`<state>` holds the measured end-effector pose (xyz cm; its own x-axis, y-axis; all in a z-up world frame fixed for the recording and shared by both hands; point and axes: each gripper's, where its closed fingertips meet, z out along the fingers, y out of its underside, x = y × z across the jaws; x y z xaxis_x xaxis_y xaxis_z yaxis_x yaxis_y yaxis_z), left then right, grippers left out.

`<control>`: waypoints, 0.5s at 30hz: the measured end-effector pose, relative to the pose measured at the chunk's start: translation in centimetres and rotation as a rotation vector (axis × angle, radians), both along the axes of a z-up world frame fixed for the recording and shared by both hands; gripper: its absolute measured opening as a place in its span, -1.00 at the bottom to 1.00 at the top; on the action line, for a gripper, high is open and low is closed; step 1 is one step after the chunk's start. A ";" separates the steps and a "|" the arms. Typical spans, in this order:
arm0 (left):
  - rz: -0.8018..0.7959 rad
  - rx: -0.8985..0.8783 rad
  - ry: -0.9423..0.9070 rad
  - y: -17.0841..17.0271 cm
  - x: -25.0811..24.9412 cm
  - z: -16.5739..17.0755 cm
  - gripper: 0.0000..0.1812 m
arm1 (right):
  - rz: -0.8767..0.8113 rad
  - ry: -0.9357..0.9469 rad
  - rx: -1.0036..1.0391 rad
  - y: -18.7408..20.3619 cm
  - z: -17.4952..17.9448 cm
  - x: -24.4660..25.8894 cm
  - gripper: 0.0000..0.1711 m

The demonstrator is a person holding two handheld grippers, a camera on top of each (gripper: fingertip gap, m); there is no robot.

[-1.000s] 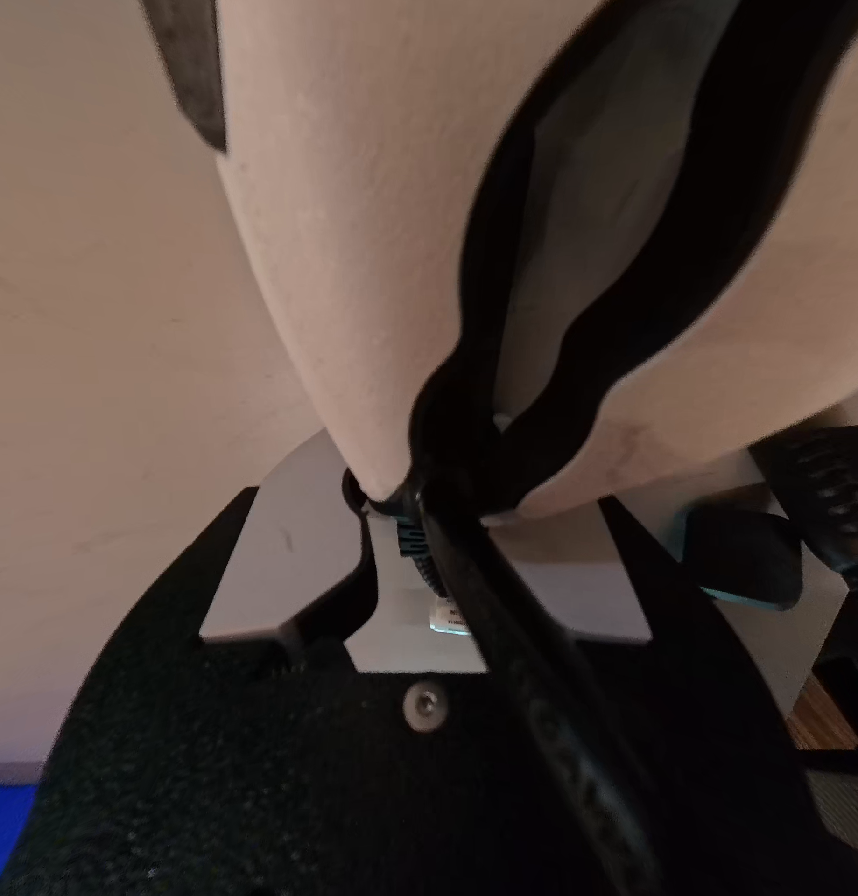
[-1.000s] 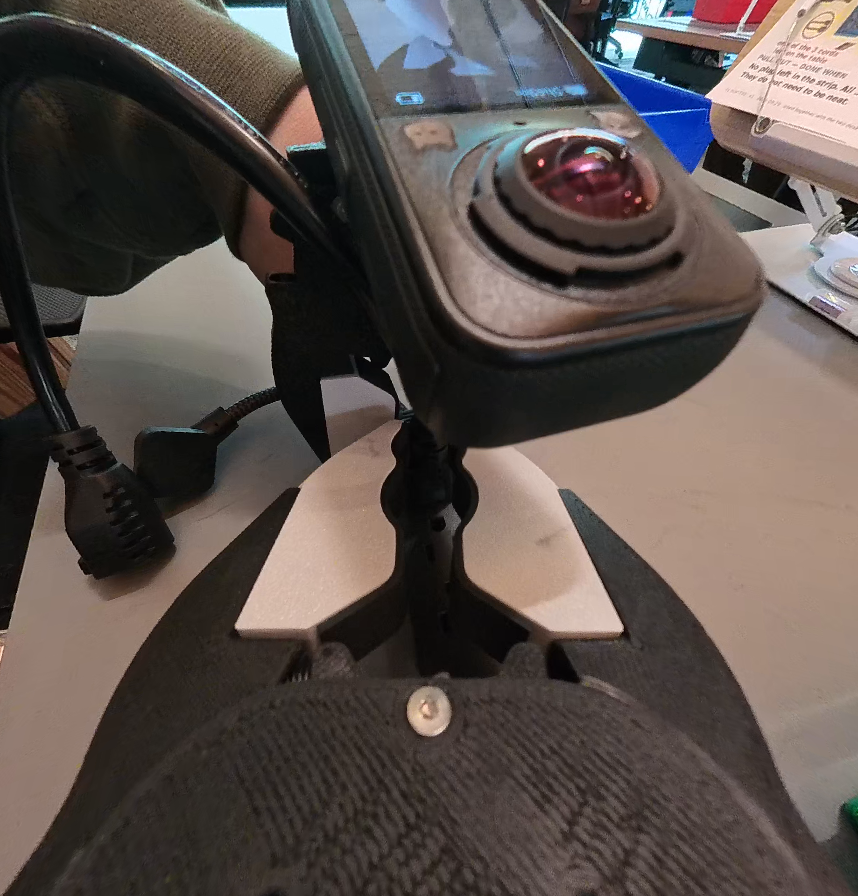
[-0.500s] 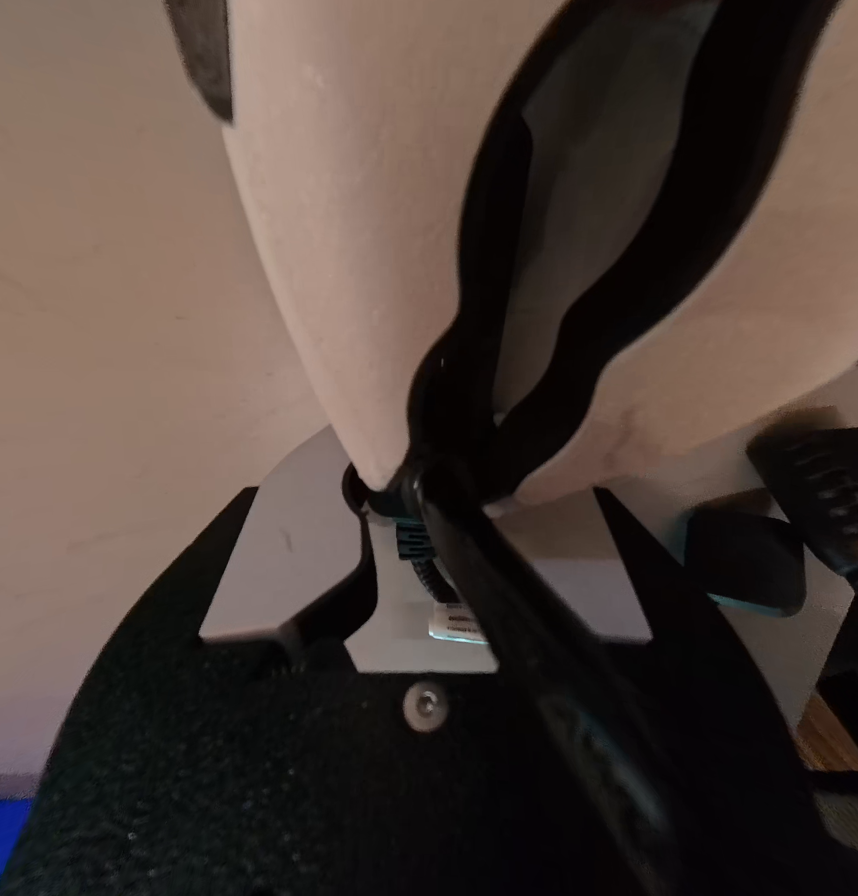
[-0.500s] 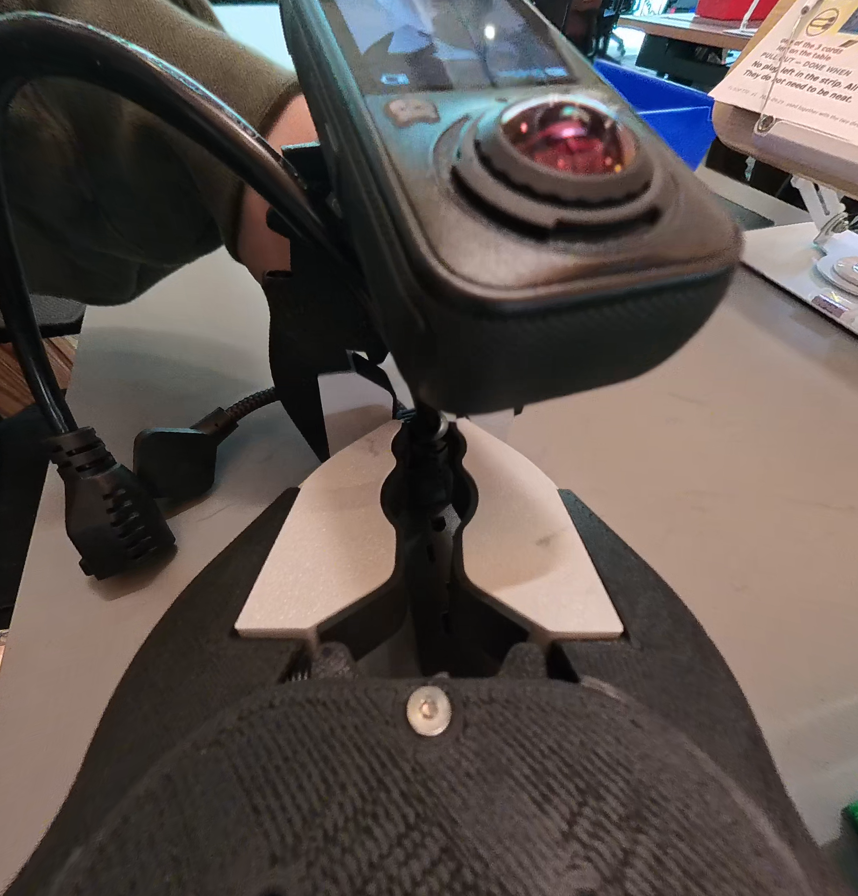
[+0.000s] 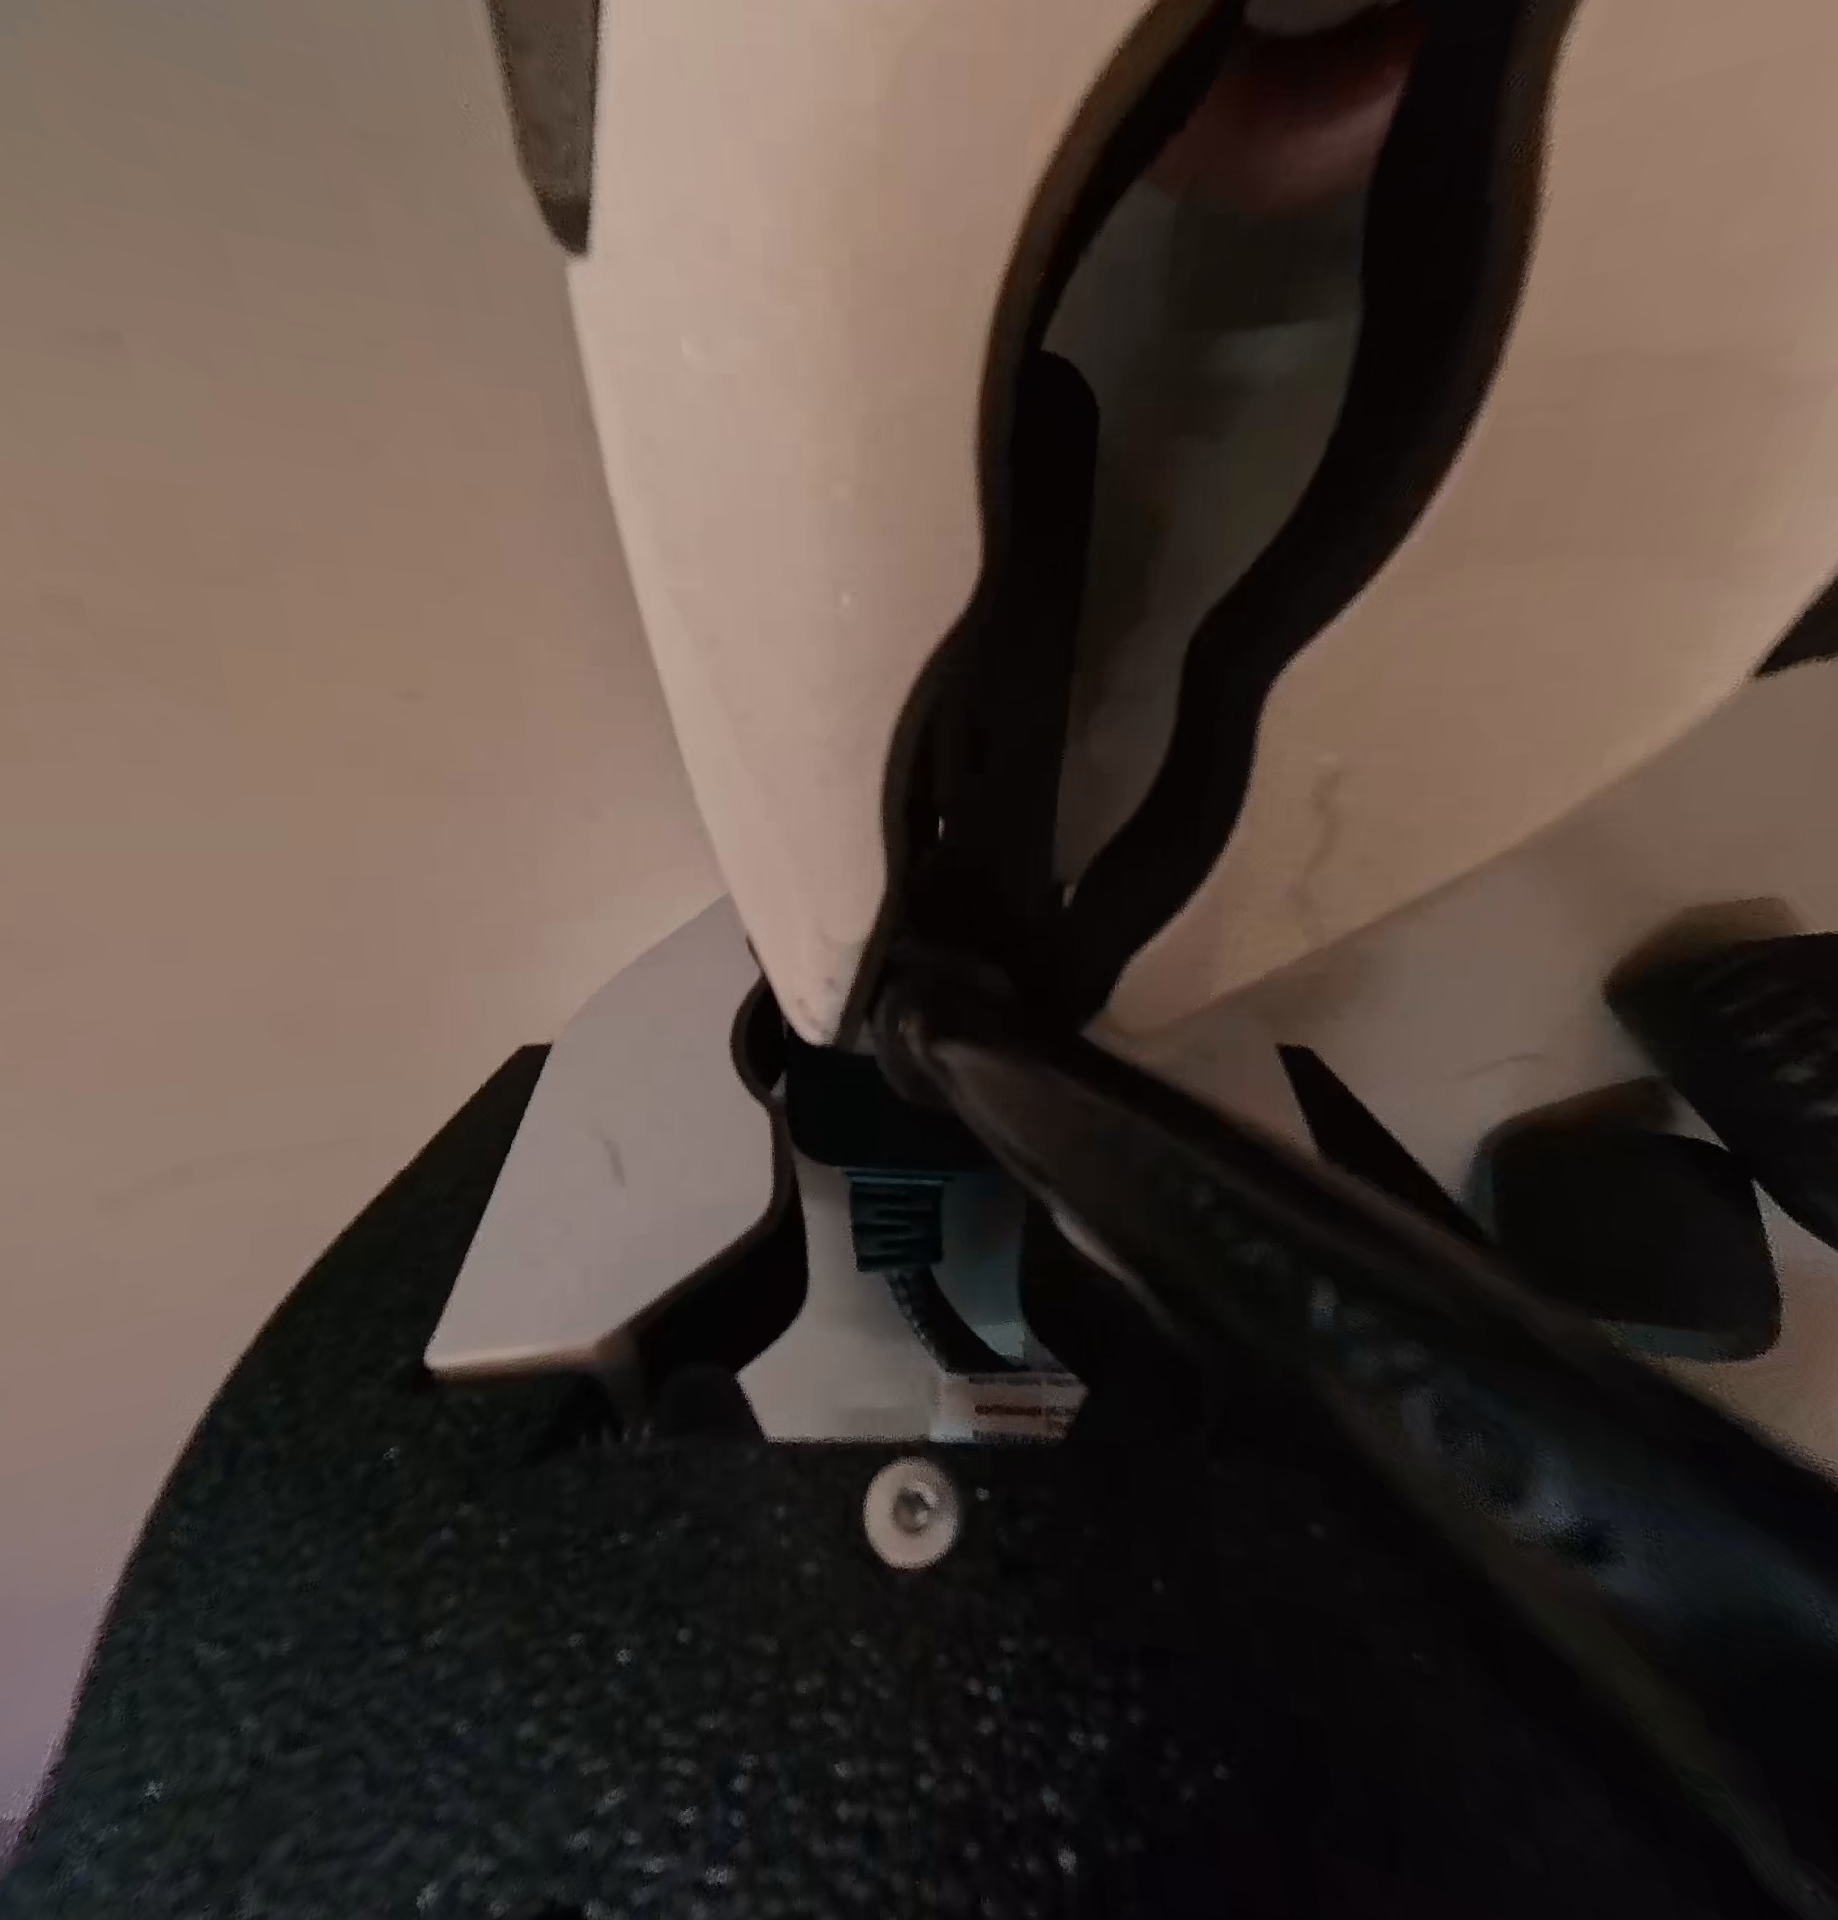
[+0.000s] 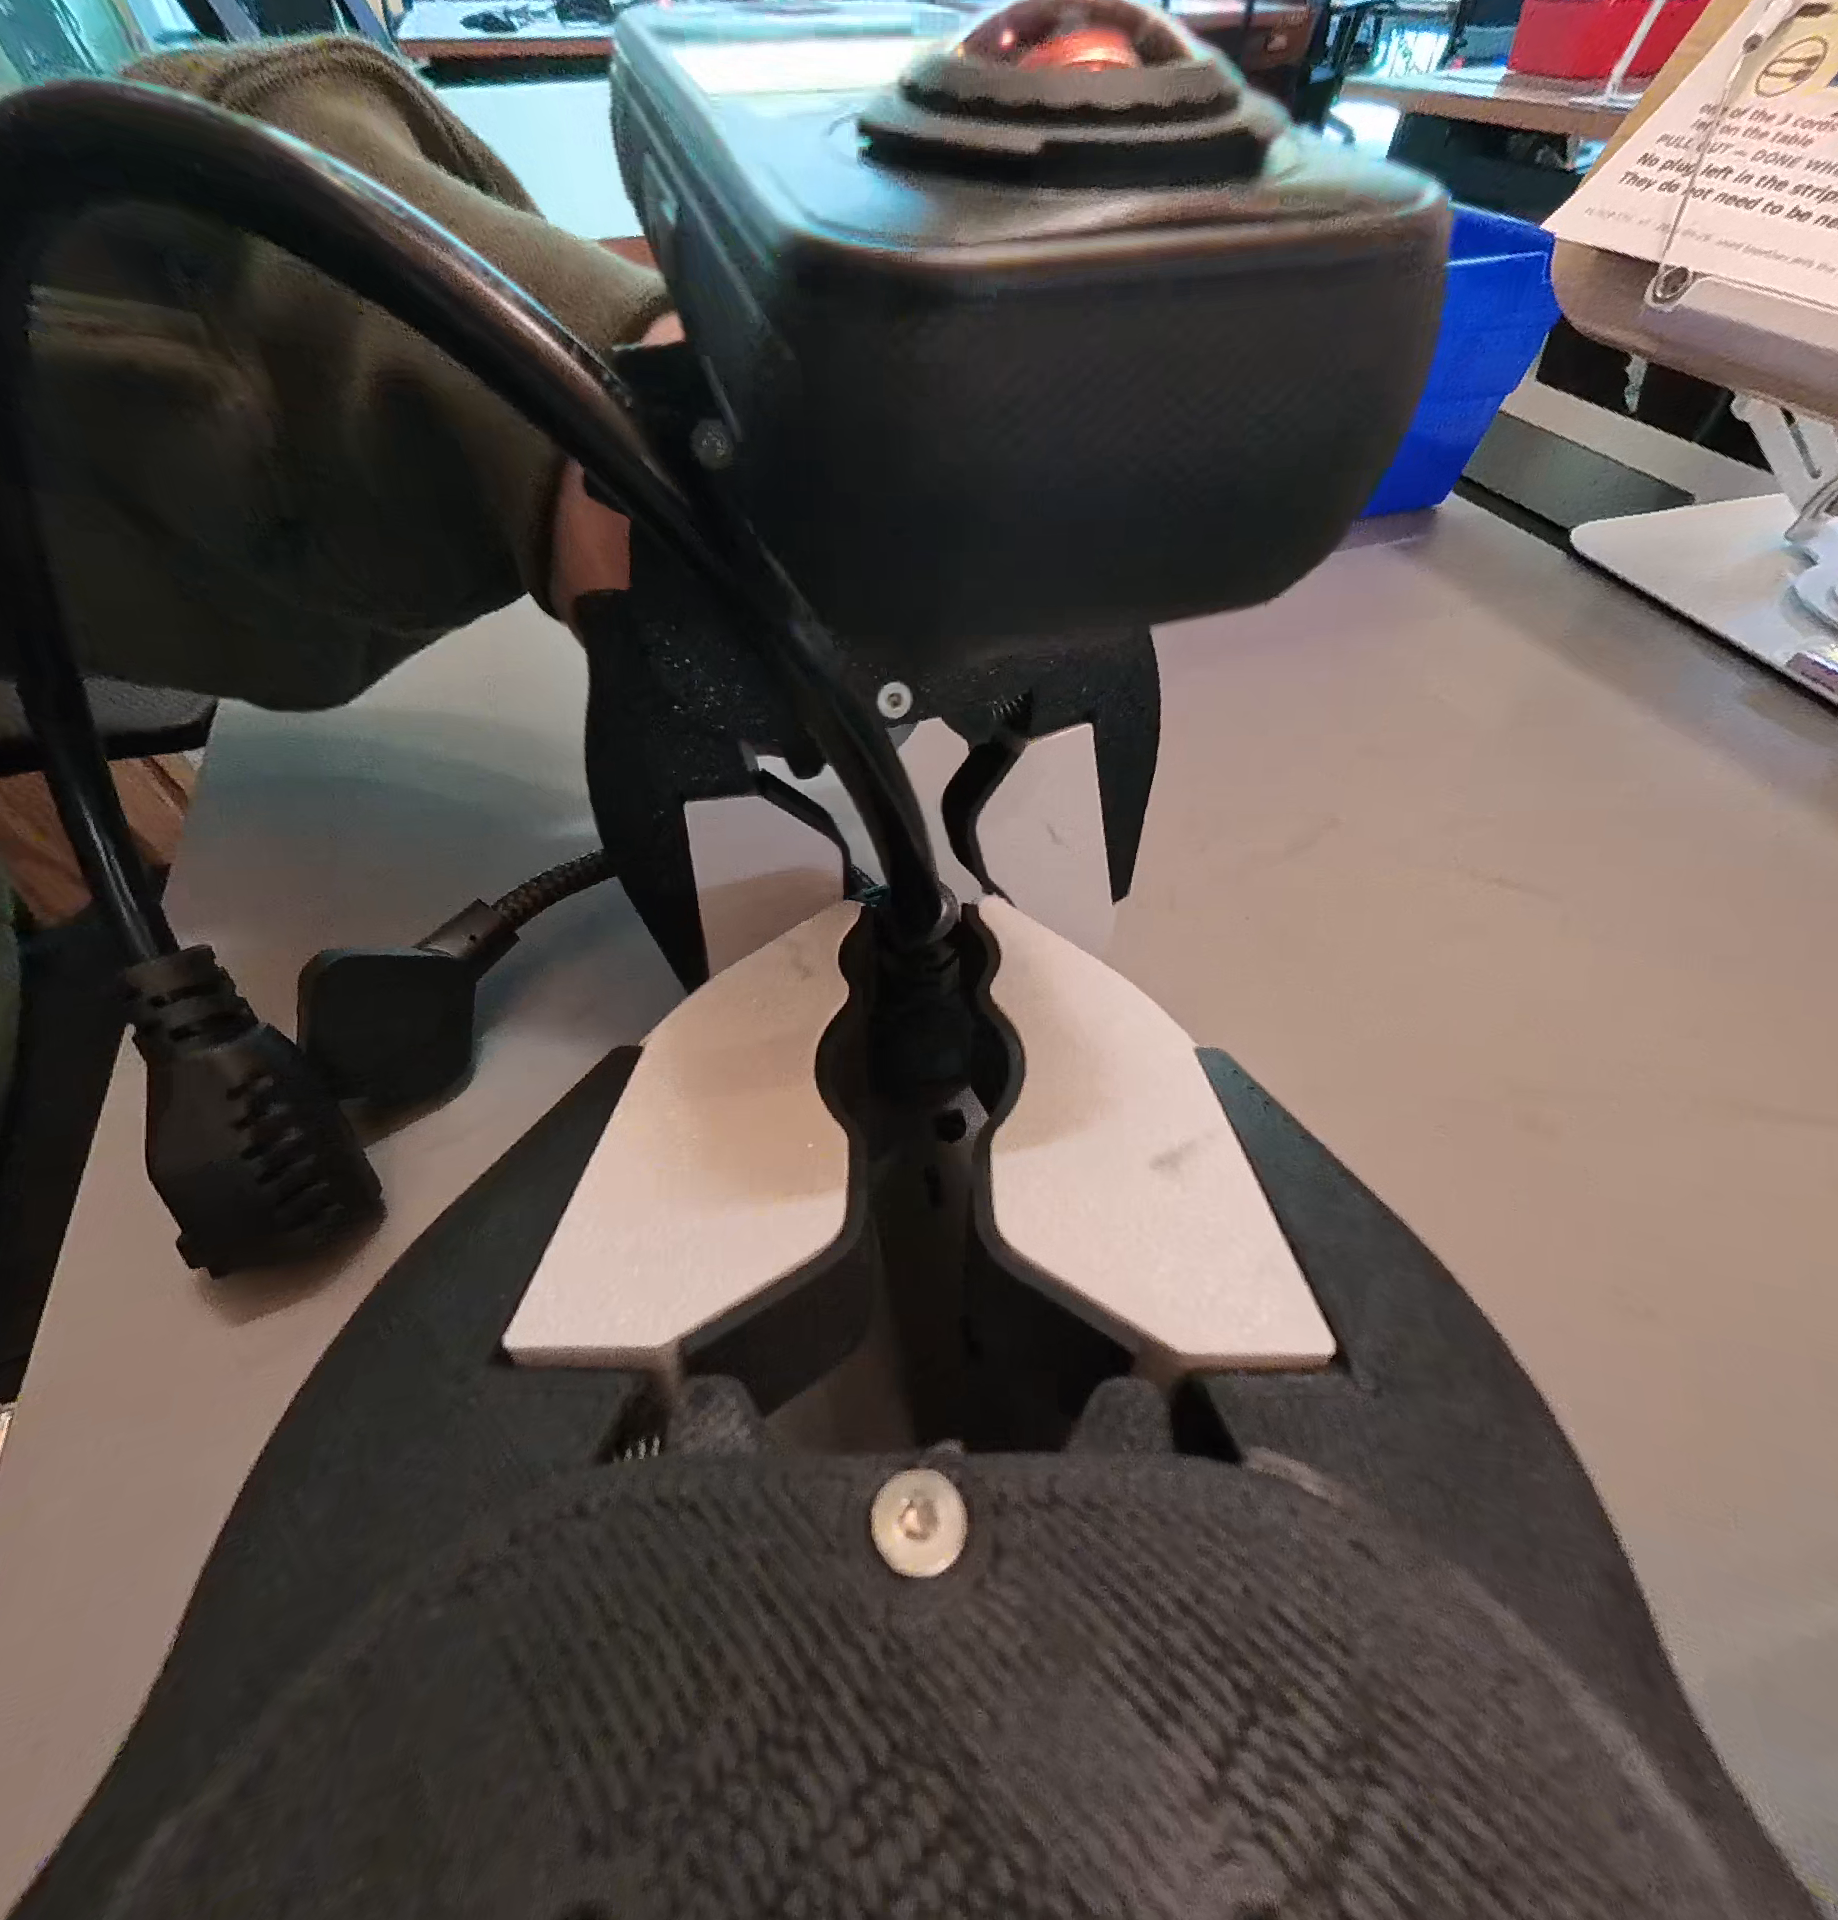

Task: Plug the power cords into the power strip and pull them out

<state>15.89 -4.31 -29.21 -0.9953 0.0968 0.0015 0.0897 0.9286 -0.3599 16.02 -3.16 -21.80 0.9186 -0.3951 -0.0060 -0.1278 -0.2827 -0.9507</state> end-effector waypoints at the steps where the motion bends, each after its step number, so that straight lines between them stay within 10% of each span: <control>1: -0.003 0.003 -0.001 0.0 -0.1 0.0 -0.48 | 0.003 -0.002 -0.005 0.0 0.0 0.0 -0.82; 15: -0.001 -0.066 -0.033 -0.5 0.0 0.1 -0.52 | 0.007 0.005 -0.038 0.1 -0.1 -0.1 -0.82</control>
<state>15.84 -4.81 -29.06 -0.9946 0.0964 -0.0373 0.1031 0.9030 -0.4172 15.92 -3.06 -21.86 0.9213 -0.3889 0.0046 -0.1302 -0.3196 -0.9386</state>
